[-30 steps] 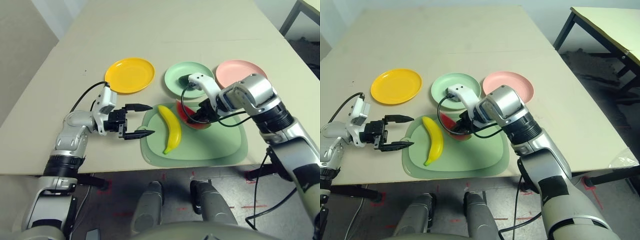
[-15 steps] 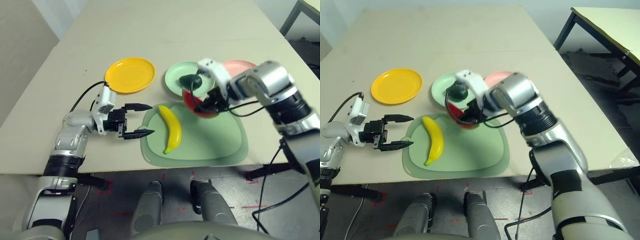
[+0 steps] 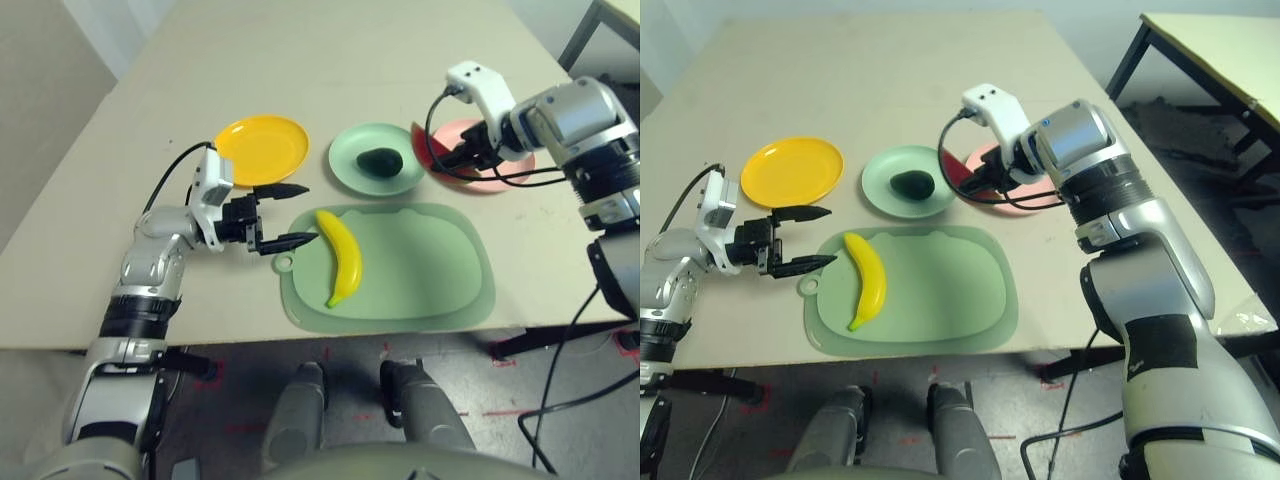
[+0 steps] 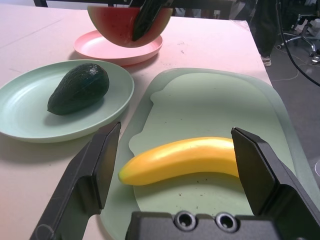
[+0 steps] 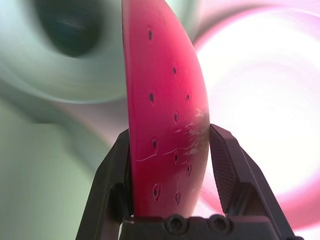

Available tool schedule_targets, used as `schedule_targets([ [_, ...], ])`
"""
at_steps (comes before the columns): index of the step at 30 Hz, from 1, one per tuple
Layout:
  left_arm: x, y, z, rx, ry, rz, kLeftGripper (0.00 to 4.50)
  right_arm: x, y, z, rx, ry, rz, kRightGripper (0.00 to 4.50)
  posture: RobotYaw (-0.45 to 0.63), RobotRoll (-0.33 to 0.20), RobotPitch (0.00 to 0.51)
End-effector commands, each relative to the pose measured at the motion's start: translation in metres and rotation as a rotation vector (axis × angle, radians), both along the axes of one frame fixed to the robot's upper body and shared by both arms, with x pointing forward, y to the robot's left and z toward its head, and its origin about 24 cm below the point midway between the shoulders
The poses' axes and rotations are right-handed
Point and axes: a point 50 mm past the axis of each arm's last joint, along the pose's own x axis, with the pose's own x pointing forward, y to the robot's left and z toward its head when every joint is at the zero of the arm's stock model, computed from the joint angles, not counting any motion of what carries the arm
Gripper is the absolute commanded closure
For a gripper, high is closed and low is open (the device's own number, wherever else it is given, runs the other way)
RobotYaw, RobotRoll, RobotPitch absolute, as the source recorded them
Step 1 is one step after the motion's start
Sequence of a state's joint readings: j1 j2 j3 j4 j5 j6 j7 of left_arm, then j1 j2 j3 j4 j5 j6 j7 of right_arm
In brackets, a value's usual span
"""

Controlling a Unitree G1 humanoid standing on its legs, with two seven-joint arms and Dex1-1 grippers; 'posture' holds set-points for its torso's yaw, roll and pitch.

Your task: Place the fruits into color-matched plates.

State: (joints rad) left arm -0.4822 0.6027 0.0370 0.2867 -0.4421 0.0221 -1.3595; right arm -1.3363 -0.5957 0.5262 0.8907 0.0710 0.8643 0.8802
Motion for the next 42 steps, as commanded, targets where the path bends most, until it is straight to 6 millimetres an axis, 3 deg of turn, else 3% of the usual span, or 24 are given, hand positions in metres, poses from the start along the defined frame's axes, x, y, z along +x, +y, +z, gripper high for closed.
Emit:
schedule_targets([
  [1, -0.004, 0.003, -0.004, 0.017, 0.009, 0.005, 0.00, 0.009, -0.016, -0.001, -0.114, -0.090, -0.021, 2.28, 0.01, 0.000, 0.165],
  [11, -0.007, 0.003, -0.002, 0.014, 0.015, 0.004, 0.00, 0.012, -0.035, -0.025, -0.233, -0.104, -0.054, 2.28, 0.03, 0.000, 0.170],
  [14, -0.009, 0.004, -0.003, 0.018, 0.018, 0.007, 0.00, 0.012, -0.036, -0.025, -0.226, -0.113, -0.055, 1.20, 0.03, 0.000, 0.169],
  [17, -0.010, 0.006, -0.003, 0.021, 0.020, 0.009, 0.00, 0.011, -0.040, -0.018, -0.215, -0.117, -0.050, 0.15, 0.03, 0.000, 0.171],
  [18, -0.010, 0.006, -0.002, 0.022, 0.021, 0.008, 0.00, 0.011, -0.041, -0.015, -0.212, -0.122, -0.049, 0.02, 0.03, 0.000, 0.171],
  [25, -0.010, 0.006, 0.001, 0.035, 0.026, -0.010, 0.00, 0.009, -0.048, 0.017, -0.147, -0.194, -0.038, 0.02, 0.01, 0.000, 0.176],
  [29, -0.008, 0.005, 0.001, 0.047, 0.031, -0.026, 0.00, 0.002, -0.043, 0.037, -0.131, -0.269, 0.056, 0.02, -0.01, 0.000, 0.179],
  [32, -0.007, 0.006, 0.001, 0.051, 0.033, -0.033, 0.00, -0.012, -0.030, 0.037, -0.089, -0.293, 0.156, 0.02, -0.02, 0.000, 0.181],
  [35, -0.005, 0.004, 0.002, 0.063, 0.031, -0.051, 0.00, -0.048, -0.003, 0.015, 0.084, -0.237, 0.350, 0.02, -0.03, 0.000, 0.188],
  [39, -0.001, 0.004, 0.006, 0.082, 0.016, -0.064, 0.00, -0.099, 0.004, -0.025, 0.252, -0.066, 0.491, 0.02, -0.03, 0.000, 0.191],
  [42, 0.000, 0.007, 0.008, 0.111, 0.000, -0.071, 0.00, -0.118, 0.004, -0.040, 0.301, -0.060, 0.504, 0.02, -0.03, 0.000, 0.192],
])
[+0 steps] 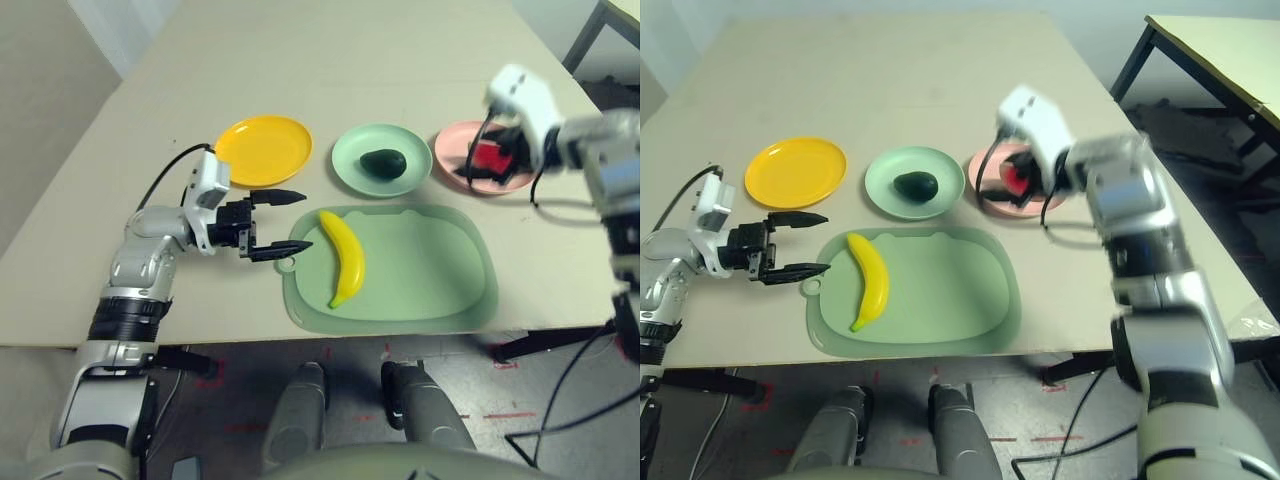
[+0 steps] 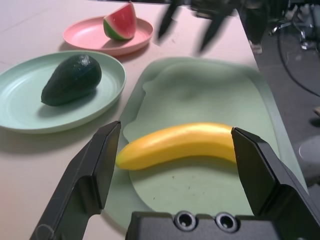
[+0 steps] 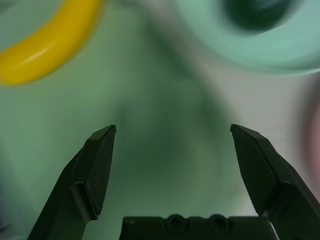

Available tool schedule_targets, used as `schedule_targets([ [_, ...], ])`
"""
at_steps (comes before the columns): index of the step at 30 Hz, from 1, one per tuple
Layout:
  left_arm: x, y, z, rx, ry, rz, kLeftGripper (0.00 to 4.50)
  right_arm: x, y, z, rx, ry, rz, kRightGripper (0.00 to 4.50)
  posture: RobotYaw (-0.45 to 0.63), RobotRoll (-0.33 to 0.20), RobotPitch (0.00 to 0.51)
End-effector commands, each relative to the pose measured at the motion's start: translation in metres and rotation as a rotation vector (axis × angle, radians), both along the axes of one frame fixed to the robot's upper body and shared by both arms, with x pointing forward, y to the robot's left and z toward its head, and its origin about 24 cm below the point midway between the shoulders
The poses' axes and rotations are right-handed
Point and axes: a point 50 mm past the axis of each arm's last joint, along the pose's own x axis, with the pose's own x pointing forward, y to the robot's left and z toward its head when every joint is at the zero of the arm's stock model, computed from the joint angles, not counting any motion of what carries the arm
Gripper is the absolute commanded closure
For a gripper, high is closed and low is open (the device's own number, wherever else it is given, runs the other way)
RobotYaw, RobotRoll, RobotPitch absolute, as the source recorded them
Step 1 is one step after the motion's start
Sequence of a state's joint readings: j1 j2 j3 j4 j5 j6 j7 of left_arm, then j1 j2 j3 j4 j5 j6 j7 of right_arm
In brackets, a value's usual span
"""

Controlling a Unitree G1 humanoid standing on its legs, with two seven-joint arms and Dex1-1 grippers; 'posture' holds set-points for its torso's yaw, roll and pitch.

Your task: Place the fruits into color-matched plates.

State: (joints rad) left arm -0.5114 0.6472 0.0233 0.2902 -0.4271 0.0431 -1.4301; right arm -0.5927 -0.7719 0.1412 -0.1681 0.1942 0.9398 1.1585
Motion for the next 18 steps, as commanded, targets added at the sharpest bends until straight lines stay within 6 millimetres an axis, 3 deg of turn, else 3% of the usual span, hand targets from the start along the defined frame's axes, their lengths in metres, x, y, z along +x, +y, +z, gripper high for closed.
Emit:
schedule_targets([
  [1, 0.001, 0.003, 0.002, 0.051, -0.016, -0.019, 0.00, -0.020, 0.000, 0.002, 0.085, -0.063, 0.028, 0.02, -0.03, 0.000, 0.192],
  [9, 0.012, 0.002, 0.017, 0.170, -0.080, -0.044, 0.00, -0.055, -0.005, -0.027, 0.345, -0.171, 0.226, 0.02, -0.05, 0.000, 0.192],
  [13, 0.020, -0.007, 0.031, 0.216, -0.133, -0.079, 0.00, -0.062, -0.007, -0.033, 0.429, -0.217, 0.293, 0.02, -0.05, 0.000, 0.191],
  [18, 0.023, -0.020, 0.033, 0.359, -0.196, -0.174, 0.00, -0.061, -0.006, -0.040, 0.497, -0.311, 0.272, 0.02, -0.04, 0.000, 0.189],
])
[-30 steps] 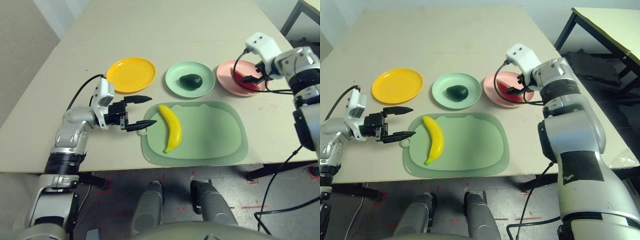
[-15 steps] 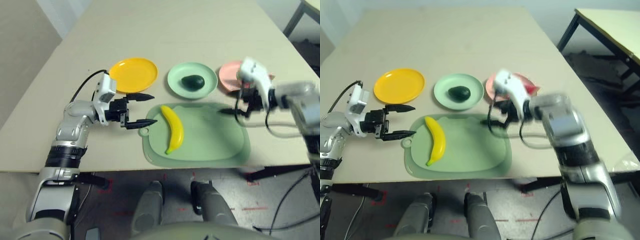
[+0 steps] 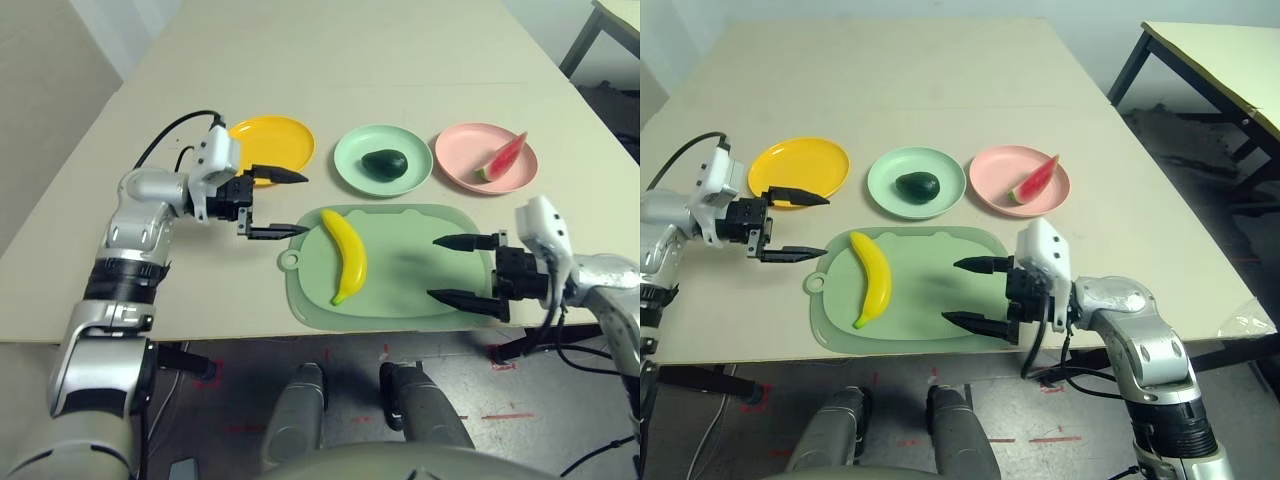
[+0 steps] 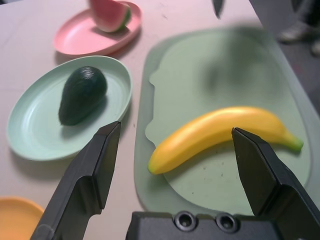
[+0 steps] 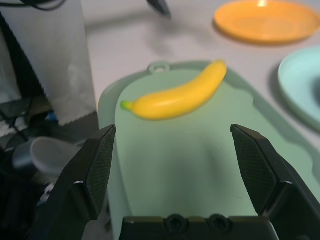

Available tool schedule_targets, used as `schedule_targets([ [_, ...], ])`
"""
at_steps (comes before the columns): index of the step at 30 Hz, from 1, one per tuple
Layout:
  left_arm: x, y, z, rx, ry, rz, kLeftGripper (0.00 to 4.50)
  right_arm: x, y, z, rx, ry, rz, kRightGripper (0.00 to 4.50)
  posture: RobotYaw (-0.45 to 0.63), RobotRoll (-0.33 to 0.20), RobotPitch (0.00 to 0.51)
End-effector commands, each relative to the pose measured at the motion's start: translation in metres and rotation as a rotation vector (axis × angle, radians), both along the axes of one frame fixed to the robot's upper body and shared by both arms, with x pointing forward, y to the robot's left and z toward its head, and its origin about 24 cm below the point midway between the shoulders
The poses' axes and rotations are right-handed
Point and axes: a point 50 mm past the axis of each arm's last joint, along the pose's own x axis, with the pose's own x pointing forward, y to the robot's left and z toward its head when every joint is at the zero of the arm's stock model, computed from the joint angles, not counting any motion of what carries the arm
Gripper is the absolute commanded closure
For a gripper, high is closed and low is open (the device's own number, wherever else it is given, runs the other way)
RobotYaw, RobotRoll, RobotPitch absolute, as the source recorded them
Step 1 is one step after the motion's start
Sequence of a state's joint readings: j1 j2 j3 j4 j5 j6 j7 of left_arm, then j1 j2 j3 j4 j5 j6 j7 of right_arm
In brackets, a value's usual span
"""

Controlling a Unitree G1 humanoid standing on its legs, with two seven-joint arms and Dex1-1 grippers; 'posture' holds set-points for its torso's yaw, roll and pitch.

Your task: Place the fruits into color-matched plates.

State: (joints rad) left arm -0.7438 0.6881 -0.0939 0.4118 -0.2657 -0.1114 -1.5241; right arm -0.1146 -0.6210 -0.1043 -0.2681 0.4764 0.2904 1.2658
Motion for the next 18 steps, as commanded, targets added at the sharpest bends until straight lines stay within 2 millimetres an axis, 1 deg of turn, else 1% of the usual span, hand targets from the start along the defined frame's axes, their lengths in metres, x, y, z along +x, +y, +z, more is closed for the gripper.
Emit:
schedule_targets([
  [1, 0.003, -0.010, -0.002, 0.091, -0.023, -0.057, 0.00, -0.001, -0.001, -0.004, 0.059, -0.049, -0.034, 0.02, -0.03, 0.000, 0.188],
  [3, 0.005, -0.022, 0.003, 0.104, -0.046, -0.105, 0.00, 0.000, 0.000, -0.005, 0.079, -0.059, -0.054, 0.02, -0.03, 0.000, 0.187],
  [4, 0.006, -0.029, 0.004, 0.137, -0.061, -0.144, 0.00, 0.001, 0.000, -0.005, 0.090, -0.065, -0.070, 0.02, -0.04, 0.000, 0.186],
  [9, 0.011, -0.054, 0.001, 0.255, -0.109, -0.289, 0.00, 0.007, -0.003, -0.005, 0.108, -0.083, -0.120, 0.02, -0.07, 0.000, 0.185],
  [12, 0.015, -0.066, -0.005, 0.312, -0.121, -0.357, 0.00, 0.006, -0.003, -0.007, 0.109, -0.084, -0.127, 0.02, -0.08, 0.000, 0.185],
  [14, 0.016, -0.075, -0.010, 0.318, -0.103, -0.401, 0.00, 0.004, -0.003, -0.008, 0.110, -0.083, -0.136, 0.02, -0.10, 0.000, 0.183],
  [18, 0.016, -0.087, -0.026, 0.376, -0.068, -0.469, 0.00, 0.001, -0.003, -0.010, 0.119, -0.078, -0.169, 0.02, -0.13, 0.000, 0.179],
])
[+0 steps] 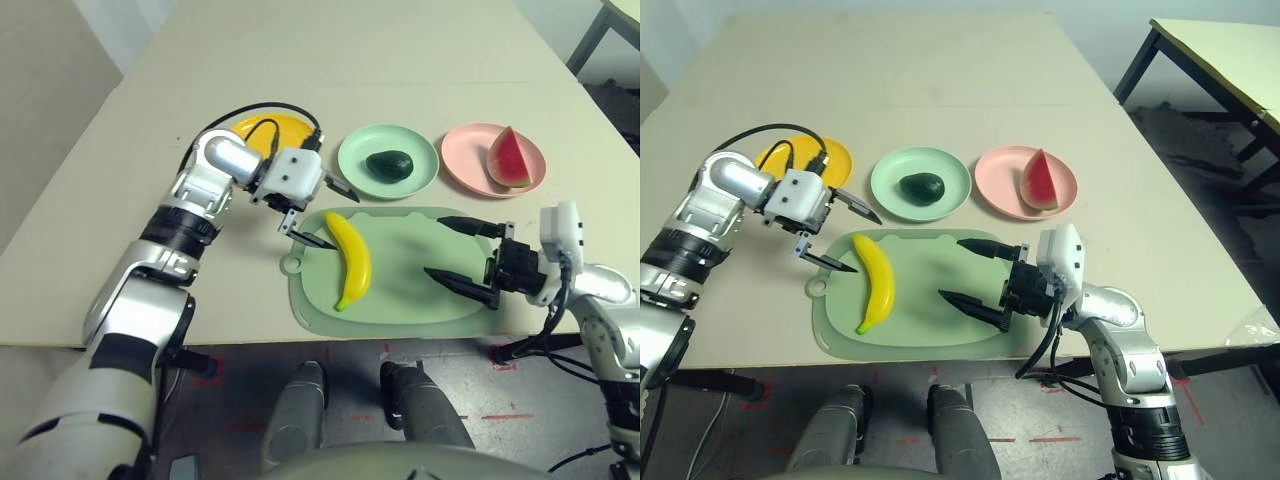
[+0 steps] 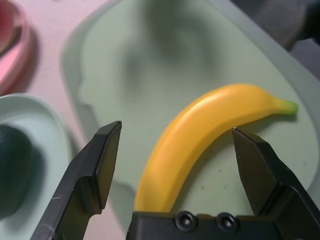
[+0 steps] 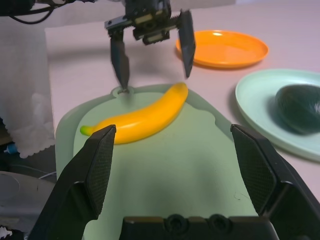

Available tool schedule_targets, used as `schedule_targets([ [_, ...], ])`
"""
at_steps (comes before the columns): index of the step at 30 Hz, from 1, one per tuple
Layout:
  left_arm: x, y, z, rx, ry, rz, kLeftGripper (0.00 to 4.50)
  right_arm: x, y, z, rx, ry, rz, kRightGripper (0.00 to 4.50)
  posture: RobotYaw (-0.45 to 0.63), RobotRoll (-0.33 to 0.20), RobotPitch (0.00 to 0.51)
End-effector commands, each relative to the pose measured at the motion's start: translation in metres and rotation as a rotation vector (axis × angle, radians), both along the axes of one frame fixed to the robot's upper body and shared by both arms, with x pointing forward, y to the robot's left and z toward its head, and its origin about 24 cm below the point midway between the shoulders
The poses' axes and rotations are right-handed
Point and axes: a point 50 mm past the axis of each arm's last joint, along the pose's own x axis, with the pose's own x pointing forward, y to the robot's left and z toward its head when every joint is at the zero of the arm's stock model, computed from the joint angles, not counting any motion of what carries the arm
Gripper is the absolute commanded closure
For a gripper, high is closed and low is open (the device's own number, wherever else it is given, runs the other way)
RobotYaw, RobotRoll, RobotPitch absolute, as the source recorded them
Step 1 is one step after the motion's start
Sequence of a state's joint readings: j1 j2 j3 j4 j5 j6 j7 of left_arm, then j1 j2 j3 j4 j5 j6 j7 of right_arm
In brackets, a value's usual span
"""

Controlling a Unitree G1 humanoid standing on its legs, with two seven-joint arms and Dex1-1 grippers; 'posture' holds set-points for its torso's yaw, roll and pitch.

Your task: Place the fruits into color-matched plates.

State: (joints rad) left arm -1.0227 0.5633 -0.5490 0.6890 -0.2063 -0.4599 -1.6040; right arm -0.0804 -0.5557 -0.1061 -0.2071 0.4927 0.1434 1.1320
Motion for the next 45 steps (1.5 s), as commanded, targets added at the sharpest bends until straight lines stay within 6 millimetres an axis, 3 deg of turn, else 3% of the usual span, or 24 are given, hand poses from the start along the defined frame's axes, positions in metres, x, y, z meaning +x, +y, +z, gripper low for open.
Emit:
schedule_targets([
  [1, 0.000, -0.010, -0.012, 0.053, 0.016, -0.057, 0.00, -0.004, -0.001, 0.000, 0.010, -0.001, -0.030, 0.02, -0.13, 0.000, 0.178],
  [15, 0.005, -0.022, -0.035, 0.172, -0.028, -0.125, 0.00, -0.007, 0.002, 0.006, 0.022, -0.010, -0.068, 0.02, -0.16, 0.000, 0.171],
  [19, 0.006, -0.021, -0.036, 0.194, -0.033, -0.120, 0.90, -0.006, 0.003, 0.007, 0.025, -0.012, -0.070, 0.00, -0.16, 0.000, 0.170],
  [24, 0.009, -0.012, -0.035, 0.228, -0.024, -0.083, 2.62, -0.006, 0.003, 0.007, 0.029, -0.009, -0.071, 0.00, -0.16, 0.000, 0.172],
  [25, 0.010, -0.011, -0.035, 0.229, -0.024, -0.076, 2.79, -0.006, 0.003, 0.007, 0.029, -0.009, -0.071, 0.00, -0.16, 0.000, 0.172],
  [36, 0.034, 0.047, 0.022, 0.224, -0.142, 0.246, 2.79, -0.019, 0.022, 0.009, 0.066, 0.031, 0.074, 0.00, -0.14, 0.000, 0.178],
  [45, 0.049, 0.087, 0.045, 0.174, -0.299, 0.623, 2.79, -0.012, 0.033, 0.013, 0.227, 0.055, -0.102, 0.00, -0.12, 0.000, 0.184],
])
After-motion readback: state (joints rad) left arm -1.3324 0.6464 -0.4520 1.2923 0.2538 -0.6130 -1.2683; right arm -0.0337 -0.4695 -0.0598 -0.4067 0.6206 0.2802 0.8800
